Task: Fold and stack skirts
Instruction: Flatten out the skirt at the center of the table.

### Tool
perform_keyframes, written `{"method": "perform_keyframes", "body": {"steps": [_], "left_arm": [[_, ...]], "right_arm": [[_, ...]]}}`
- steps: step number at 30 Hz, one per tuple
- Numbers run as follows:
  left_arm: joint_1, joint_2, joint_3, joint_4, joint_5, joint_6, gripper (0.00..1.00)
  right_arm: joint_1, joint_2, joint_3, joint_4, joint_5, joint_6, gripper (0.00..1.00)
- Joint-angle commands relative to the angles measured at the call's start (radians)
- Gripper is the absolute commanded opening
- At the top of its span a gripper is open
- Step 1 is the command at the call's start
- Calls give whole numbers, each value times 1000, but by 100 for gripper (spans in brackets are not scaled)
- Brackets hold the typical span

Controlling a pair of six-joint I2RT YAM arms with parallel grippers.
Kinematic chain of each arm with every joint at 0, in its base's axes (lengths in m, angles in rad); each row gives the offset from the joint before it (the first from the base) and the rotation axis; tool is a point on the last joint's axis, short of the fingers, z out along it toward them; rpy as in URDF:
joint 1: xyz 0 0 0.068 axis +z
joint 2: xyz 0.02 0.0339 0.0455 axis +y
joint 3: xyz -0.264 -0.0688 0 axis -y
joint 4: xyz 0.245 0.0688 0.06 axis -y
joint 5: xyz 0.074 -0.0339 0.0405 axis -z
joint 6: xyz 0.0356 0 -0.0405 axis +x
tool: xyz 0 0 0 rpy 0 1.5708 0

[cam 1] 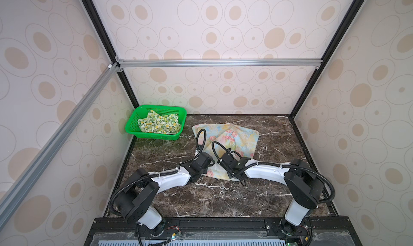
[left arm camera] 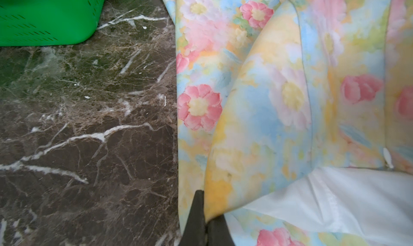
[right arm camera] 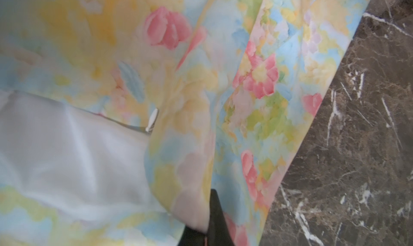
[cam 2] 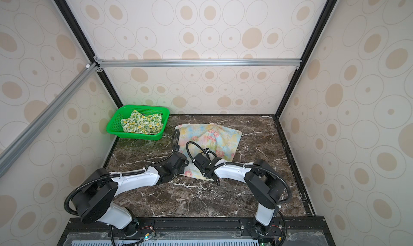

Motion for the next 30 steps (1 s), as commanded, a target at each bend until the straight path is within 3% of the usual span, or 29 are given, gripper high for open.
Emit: {"method": "perform_keyframes", "body": {"steps": [1,11,17,19,22,25,27,30], "left_arm": [[-2,-23,1,-62,-59,-38,0],[9,-49,-31,-121,-92,-97,0],[10,-62,-75,-132,-64,-106,0],[10,-66,-86,-126,-47,-101,0],[9,-80,-105,-118,-18,-102,0],[10,-94,-120,-120,-9,-108,35],[10,-98,-127,-124,-5,-110,42],[10,-98,-137,-123,-1,-112,44]], "right_arm": [[-3,-101,-34,-77,33,31,0],[-18,-390,-168,-206,5,112,0],[-20,-466,-243,-241,-45,172,0],[-20,-472,-261,-239,-73,187,8],[-19,-471,-283,-237,-113,216,34],[-18,-471,-307,-227,-141,248,46],[-18,-468,-322,-216,-157,268,47],[-17,-453,-339,-194,-184,284,48]]}}
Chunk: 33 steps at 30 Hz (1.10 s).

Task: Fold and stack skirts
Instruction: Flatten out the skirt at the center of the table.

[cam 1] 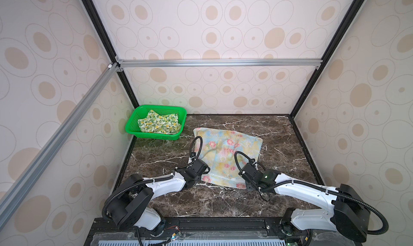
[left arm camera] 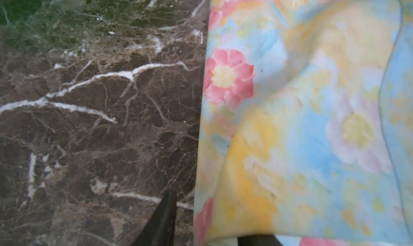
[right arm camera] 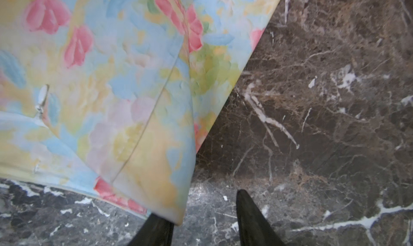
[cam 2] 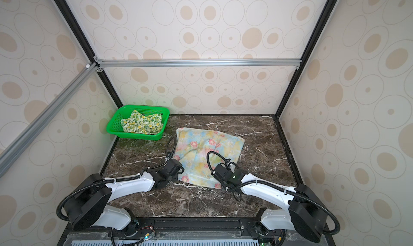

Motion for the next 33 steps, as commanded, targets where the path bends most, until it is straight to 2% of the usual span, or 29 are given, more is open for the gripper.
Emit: {"method": "perform_keyframes", "body": {"steps": [1,7,12,15,17,19,24,33], "left_arm": [[5,-13,-10,-20,-5,-24,44],[5,6,-8,-22,-11,-27,33],[5,18,7,-2,-4,-21,21],[5,35,20,-3,-5,-12,13],[5,42,24,-4,-6,-9,0],[4,43,31,-10,-11,-7,0],[6,22,95,-66,-57,17,0],[94,-49,466,-221,-158,134,0]], "right_arm": [[0,13,-20,2,-35,60,48],[8,51,-22,34,-63,78,46],[12,64,-33,69,-104,85,33],[14,60,-43,82,-115,89,21],[13,49,-52,93,-118,92,9],[13,34,-53,93,-117,97,0],[-12,-25,2,50,-64,45,0],[-256,-97,430,-93,-61,-299,0]]}}
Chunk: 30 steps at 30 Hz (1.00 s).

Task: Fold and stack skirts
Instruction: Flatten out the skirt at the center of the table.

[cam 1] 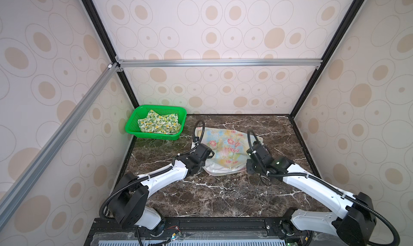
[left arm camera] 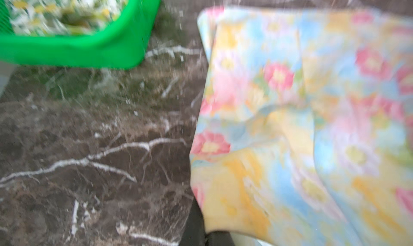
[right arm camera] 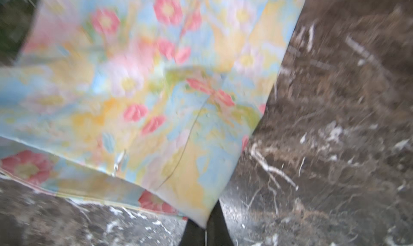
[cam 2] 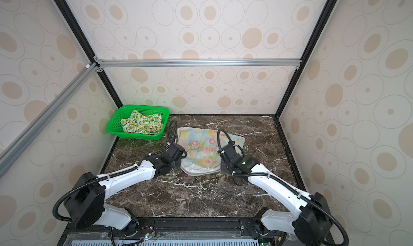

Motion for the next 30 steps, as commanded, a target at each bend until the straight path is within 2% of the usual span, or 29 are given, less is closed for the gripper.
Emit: {"method": "perform_keyframes", "body": {"steps": [1,7,11,15,20,24,27,30], "left_arm": [[45,-66,144,-68,-90,70,0],[57,-123,354,-155,-131,142,0],[57,-158,407,-171,-162,189,0],[64,-141,455,-150,-176,248,0],[97,-5,572,-82,-153,323,0],[160,152,723,-26,-85,350,0],[192,295,889,-8,-53,381,0],[200,430,1096,-30,-46,415,0]], "right_arm": [[-50,-35,154,-90,38,-163,0],[-57,-44,360,-210,3,-232,0],[-62,-69,406,-225,8,-250,0],[-128,-45,440,-193,-26,-289,0],[-287,68,474,-94,-137,-311,0],[-402,195,577,-48,-195,-308,0],[-459,315,714,-40,-273,-306,0],[-466,414,873,-73,-230,-353,0]]}}
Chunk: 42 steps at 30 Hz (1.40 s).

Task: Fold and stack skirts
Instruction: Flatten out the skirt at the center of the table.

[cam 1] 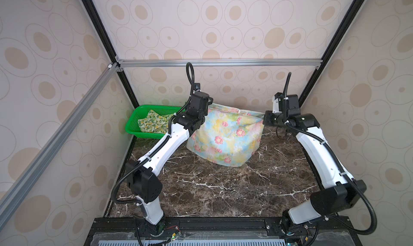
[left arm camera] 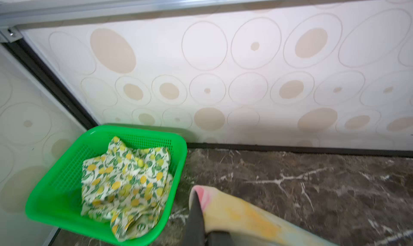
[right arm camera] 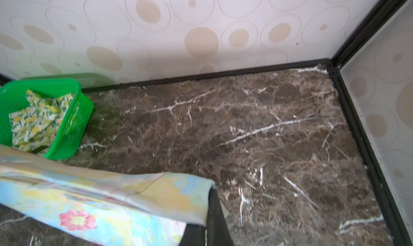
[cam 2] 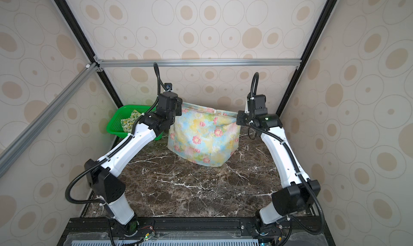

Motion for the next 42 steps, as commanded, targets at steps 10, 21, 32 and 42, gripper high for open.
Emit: {"method": "perform_keyframes", "body": {"steps": [10,21,32,42], "left_arm": [[31,18,110,50,42,5,0],[4,-420,-995,374,188,-299,0],[-148,-746,-1332,103,161,-531,58],[-151,-682,-1265,195,211,-430,46]], "right_arm": [[-20,-29,57,50,-5,-62,0],[75,-472,-902,233,-96,161,0],[323,-779,-1173,139,-34,400,56],[327,-502,-1097,285,-47,358,16]]}}
